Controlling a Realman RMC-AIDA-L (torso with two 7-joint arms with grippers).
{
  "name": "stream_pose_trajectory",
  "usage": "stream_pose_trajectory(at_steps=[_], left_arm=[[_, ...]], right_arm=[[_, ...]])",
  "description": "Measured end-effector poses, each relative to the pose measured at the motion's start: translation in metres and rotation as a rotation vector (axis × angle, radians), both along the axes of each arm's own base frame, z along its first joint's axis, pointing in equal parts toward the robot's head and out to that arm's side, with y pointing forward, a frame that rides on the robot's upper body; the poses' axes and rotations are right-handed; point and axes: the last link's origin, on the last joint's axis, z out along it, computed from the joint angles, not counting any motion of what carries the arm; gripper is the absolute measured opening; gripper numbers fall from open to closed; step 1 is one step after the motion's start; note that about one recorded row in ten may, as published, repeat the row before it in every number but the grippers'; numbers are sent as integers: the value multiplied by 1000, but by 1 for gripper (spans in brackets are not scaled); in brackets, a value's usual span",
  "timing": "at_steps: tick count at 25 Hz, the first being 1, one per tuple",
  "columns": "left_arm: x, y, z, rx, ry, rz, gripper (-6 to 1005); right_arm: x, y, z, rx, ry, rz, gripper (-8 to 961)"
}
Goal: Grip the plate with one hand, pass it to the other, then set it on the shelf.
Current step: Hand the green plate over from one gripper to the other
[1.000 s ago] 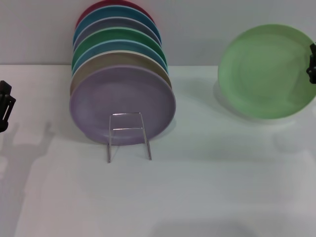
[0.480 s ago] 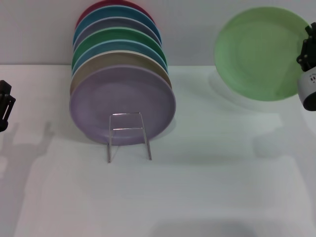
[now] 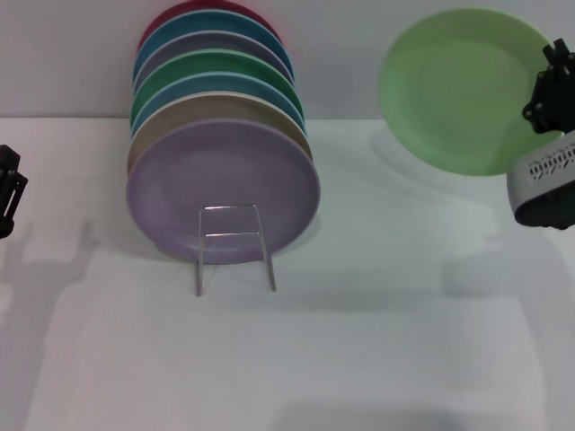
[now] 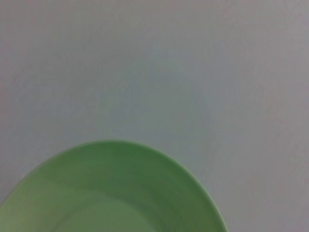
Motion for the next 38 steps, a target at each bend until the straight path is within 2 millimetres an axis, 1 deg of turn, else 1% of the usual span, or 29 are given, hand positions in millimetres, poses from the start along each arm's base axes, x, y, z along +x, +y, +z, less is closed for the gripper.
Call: stream_pose_trajectory(at_steps=[2, 6, 7, 8, 9, 11, 12, 13, 14, 15, 17, 18, 19, 21, 22, 23, 24, 30, 34, 38], left_arm=[[0, 0, 0, 0, 0, -1, 862], [1, 1, 0, 1, -1, -3, 862], [1, 1, 0, 1, -1, -4, 862], [1, 1, 0, 1, -1, -4, 862], [1, 1, 0, 1, -2, -6, 862], [2, 1, 0, 1, -2, -7, 862], [2, 2, 0, 0, -2, -10, 862], [2, 2, 0, 0, -2, -10, 862], [3, 2, 0, -1, -1, -12, 863], [3, 2, 0, -3, -1, -13, 863], [5, 2, -3, -9, -3, -19, 863], [5, 2, -3, -9, -3, -19, 863], [5, 1, -3, -10, -5, -20, 863], [6, 0, -5, -13, -11, -23, 863], [8, -1, -6, -16, -20, -28, 863], [8, -1, -6, -16, -20, -28, 863], [8, -2, -6, -20, -30, -33, 863], [9, -5, -6, -21, -53, -49, 863], [12, -9, -8, -28, -50, -73, 862], [16, -15, -9, -25, -49, -109, 862]], right_arm=[[1, -4, -5, 22, 8, 52, 17], [4, -8, -7, 36, 55, 93, 17], [9, -9, -6, 41, 104, 96, 17], [9, -9, -6, 41, 104, 96, 17], [16, -8, -5, 47, 153, 89, 17], [19, -8, -4, 50, 177, 85, 16], [28, -6, -2, 58, 237, 76, 16], [28, -6, -2, 58, 237, 76, 16], [36, -4, -1, 57, 282, 74, 16], [36, -4, -1, 57, 282, 74, 16], [47, -2, -1, 36, 348, 88, 16], [47, -2, -1, 36, 348, 88, 16], [54, 0, -3, 14, 393, 91, 16], [57, 1, -5, 2, 415, 92, 16], [63, 3, -8, -19, 447, 95, 16], [63, 3, -8, -19, 447, 95, 16], [69, 3, -11, -38, 474, 93, 16], [78, 3, -16, -87, 531, 107, 16], [85, 3, -13, -98, 577, 110, 16], [92, -1, -11, -111, 615, 119, 16]])
